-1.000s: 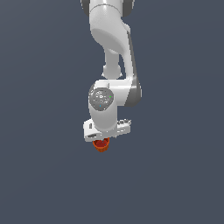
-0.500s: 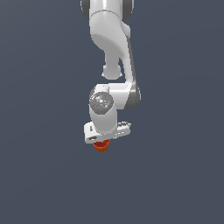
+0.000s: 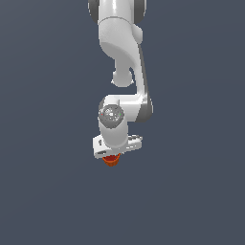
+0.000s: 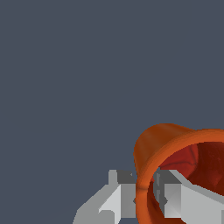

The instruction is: Pick up the object and move it to a goal position.

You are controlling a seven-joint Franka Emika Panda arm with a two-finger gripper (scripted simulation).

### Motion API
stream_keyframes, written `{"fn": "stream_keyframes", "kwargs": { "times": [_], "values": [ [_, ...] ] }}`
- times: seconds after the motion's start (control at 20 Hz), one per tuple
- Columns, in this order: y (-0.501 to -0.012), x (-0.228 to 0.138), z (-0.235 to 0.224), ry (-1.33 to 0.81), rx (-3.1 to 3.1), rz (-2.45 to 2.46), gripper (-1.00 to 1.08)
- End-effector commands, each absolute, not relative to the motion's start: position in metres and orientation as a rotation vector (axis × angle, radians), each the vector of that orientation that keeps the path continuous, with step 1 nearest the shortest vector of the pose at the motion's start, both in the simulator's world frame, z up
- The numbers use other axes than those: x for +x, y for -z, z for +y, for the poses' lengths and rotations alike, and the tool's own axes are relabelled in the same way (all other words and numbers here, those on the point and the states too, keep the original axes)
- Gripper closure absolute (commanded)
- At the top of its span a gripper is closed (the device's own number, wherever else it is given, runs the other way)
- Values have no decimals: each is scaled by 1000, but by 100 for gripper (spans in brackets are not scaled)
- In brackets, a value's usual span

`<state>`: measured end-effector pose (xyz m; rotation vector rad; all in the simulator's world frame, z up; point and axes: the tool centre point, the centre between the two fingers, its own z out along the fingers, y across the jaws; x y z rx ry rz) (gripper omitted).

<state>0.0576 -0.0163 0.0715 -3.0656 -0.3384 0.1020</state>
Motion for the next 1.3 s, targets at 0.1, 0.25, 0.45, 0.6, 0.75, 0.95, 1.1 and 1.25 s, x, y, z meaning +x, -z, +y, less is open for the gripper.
{"fn": "stream_keyframes", "kwargs": {
  "times": [0.1, 0.25, 0.45, 0.6, 0.75, 0.95, 1.1, 1.25],
  "values": [
    [-71, 58, -16, -101, -3065, -340, 108],
    [-72, 58, -16, -99, -3065, -338, 108],
    [-88, 68, -10, -40, -3050, -346, 108],
    [-113, 83, -2, 52, -3025, -358, 108],
    [-149, 101, 9, 175, -2986, -374, 108],
    [-211, 123, 23, 367, -2914, -397, 108],
    [-263, 135, 32, 516, -2848, -413, 108],
    [-314, 141, 37, 655, -2777, -428, 108]
  ]
}}
